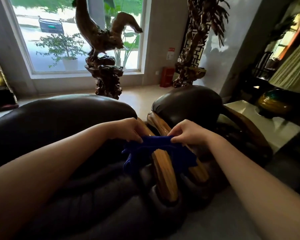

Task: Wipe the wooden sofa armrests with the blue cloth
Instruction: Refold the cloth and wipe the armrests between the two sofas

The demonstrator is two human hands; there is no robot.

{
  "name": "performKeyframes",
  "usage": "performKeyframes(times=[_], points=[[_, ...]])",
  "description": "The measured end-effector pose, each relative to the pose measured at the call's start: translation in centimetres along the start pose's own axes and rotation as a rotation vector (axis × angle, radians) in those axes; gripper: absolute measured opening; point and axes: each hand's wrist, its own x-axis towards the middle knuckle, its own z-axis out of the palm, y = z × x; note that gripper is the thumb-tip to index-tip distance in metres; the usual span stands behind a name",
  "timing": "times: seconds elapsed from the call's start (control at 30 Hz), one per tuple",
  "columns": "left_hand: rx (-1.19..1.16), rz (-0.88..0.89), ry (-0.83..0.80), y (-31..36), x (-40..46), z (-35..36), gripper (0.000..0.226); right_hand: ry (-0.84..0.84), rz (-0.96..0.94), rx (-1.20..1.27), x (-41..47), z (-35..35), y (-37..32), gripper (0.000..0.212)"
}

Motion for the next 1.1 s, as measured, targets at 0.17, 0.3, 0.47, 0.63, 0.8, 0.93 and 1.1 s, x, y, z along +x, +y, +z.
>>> performKeyframes(times=[0.17,0.3,0.47,0.63,0.8,0.93,1.1], points=[[0.017,-0.003,0.043,0.8,8.2,0.9,0.03,0.045,0.006,0.014,3.5,-3.1,7.3,0.017],[-0.04,-0.06,0.087,-0.1,14.9,2.6,0.029,0.046,0.027,0.041,7.7,-4.5,13.5,0.016],[-0.109,-0.154,0.124,-1.9,21.4,6.0,0.029,-0.007,0.062,0.042,11.9,-4.5,20.5,0.017],[-0.2,-0.327,0.112,-4.4,25.5,9.9,0.027,-0.178,0.039,0.057,15.3,-2.9,25.9,0.016],[-0.277,-0.479,0.171,-6.7,29.8,13.5,0.026,-0.303,-0.046,-0.003,20.5,-2.3,30.9,0.017],[-0.316,-0.541,0.236,-9.5,33.9,15.0,0.027,-0.341,-0.105,-0.023,25.6,-1.4,34.7,0.021],[-0.308,-0.57,0.349,-15.3,38.6,15.7,0.028,-0.317,-0.161,-0.026,33.0,1.2,38.4,0.023]])
